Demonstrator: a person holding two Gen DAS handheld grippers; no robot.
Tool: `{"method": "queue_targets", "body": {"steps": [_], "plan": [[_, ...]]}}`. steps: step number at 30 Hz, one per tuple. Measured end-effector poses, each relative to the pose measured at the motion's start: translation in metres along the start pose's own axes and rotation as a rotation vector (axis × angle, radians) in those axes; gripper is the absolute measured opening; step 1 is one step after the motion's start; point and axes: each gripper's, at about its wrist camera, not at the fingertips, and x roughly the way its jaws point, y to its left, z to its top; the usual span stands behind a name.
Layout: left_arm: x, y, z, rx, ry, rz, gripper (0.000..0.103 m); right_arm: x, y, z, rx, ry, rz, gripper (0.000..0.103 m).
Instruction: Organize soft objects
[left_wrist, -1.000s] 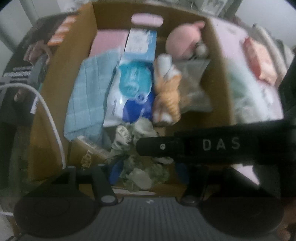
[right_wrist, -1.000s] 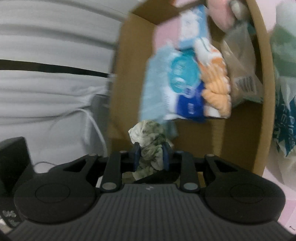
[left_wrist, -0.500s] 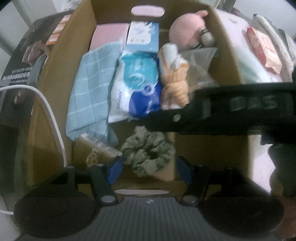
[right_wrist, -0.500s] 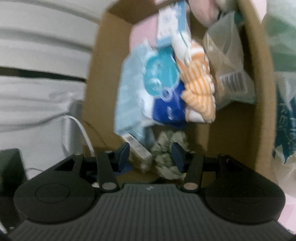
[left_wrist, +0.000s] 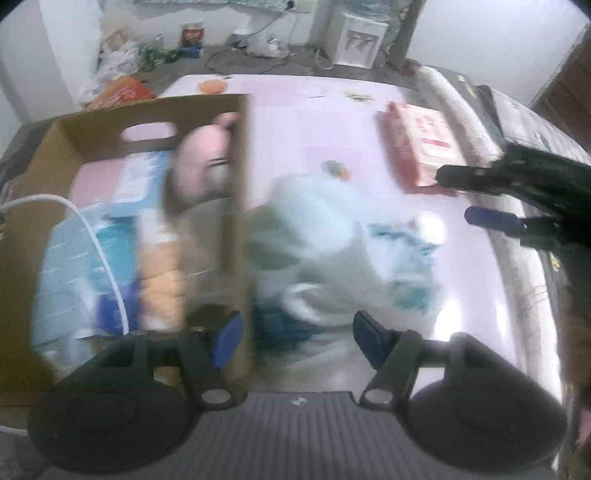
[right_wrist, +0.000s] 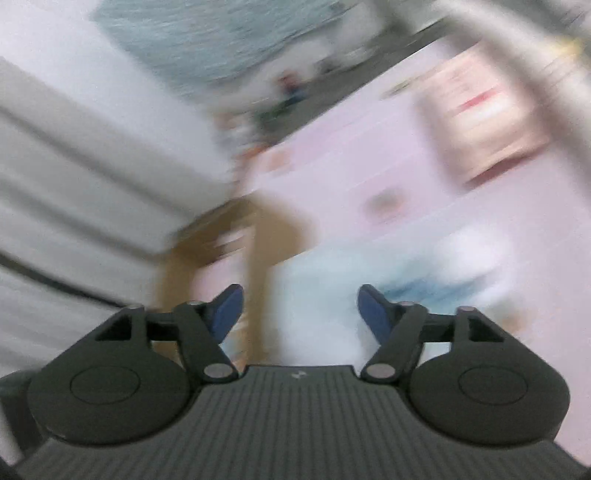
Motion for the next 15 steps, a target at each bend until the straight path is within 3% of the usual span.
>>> {"method": "queue_targets", "body": {"steps": [4,11,13,14,15], "plan": [[0.025,-0.048,-0.002,-0.01,0.011,0.024,0.058,0.023,-0.05,0.029,-0.049,0.028,-0.191,0.076],[0.047,-0.086,-0.015,-0.049,0.045,0.043,0.052,0.082,-0.07,0.027,-0.108,0.179,-0.195,0.074],[0.05,-0.092,-0.018,-0.045,0.049,0.05,0.051,0.09,-0.071,0.023,-0.127,0.188,-0.213,0.067],[0.052,-0.095,-0.018,-0.041,0.051,0.052,0.051,0.095,-0.076,0.021,-0.124,0.19,-0.22,0.058],[0.053,-0.098,-0.019,-0.038,0.054,0.056,0.051,0.096,-0.085,0.022,-0.09,0.196,-0.191,0.056]]}}
